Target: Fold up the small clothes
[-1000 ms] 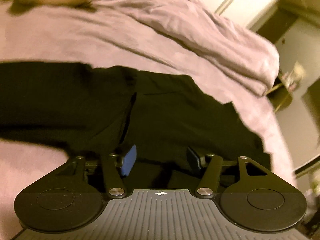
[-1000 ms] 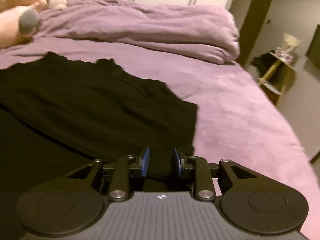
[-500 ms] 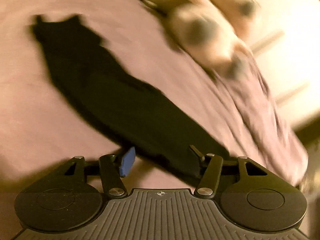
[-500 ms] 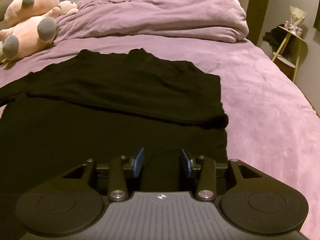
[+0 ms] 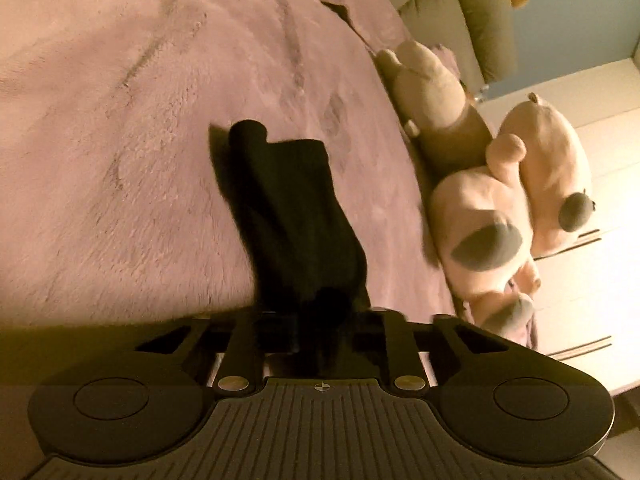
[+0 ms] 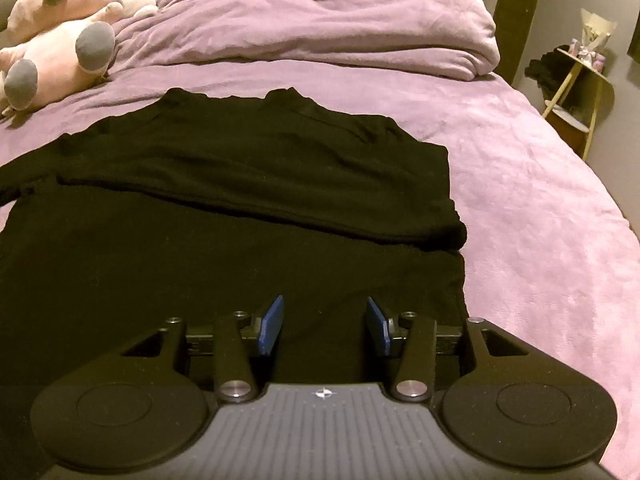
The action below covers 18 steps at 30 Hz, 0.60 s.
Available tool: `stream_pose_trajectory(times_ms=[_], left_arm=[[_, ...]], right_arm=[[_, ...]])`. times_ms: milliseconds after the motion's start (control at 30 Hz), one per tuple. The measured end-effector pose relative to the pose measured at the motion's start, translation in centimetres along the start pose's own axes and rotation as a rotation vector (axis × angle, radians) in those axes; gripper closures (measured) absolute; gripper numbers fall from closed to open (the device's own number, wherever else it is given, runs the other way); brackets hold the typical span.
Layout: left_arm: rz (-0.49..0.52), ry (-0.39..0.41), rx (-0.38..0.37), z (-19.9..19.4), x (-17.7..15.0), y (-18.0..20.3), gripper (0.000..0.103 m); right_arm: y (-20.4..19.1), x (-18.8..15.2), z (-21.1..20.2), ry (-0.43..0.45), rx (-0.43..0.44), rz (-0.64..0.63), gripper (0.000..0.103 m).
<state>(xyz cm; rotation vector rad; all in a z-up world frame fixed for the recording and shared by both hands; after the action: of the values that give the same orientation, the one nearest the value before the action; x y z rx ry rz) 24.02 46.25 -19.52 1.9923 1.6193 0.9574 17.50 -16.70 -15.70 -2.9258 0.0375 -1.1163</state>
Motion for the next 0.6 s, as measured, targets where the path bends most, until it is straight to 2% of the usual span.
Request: stream_pose_trajectory(times_ms=[33, 133, 233, 300, 400, 500, 600], left_arm=[[0.012, 0.003, 0.002, 0.0, 0.1, 0.1, 0.097], [0.087, 0.033, -0.027, -0.9, 0.0, 1.6, 0.097], [0.281, 0.079, -0.104, -3.1, -1.3, 5.9, 0.097], [0.429, 0.078, -0.161, -4.6, -4.0, 10.0, 0.097], [0.621, 0.038, -0.287, -7.0, -10.0, 16.5, 0.097], [0.829, -0.014, -0.424, -9.6, -18.5, 22.2, 0.097], [0.996, -0.094, -0.520, -11.0, -27.5, 25.2, 0.094]], right_arm=[[0.1, 0.0, 0.0, -0.001, -0.002, 0.001, 0.057], [0.5, 0.0, -0.1, 0.000, -0.005, 0.015, 0.057], [1.0, 0.1, -0.3, 0.012, 0.001, 0.039, 0.057], [1.2, 0.2, -0.5, 0.025, 0.007, 0.052, 0.057], [1.5, 0.3, -0.8, 0.041, 0.015, 0.071, 0.057], [1.8, 0.3, -1.2, 0.056, 0.022, 0.096, 0.057], [2.2, 0.2, -1.8, 0.072, 0.029, 0.118, 0.057]])
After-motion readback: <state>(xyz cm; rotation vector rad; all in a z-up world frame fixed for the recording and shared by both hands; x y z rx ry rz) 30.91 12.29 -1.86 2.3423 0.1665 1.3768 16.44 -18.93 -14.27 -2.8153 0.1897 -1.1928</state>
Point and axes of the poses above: each gripper's, at about its wrist camera, not at the fingertips, and z roughly the way its jaws point, y to its right, x to its top, the point moved 10 cm from there along z, roughly the way its jaws point, and after that the axes turned 10 degrees about x, right-handed, at the moved point
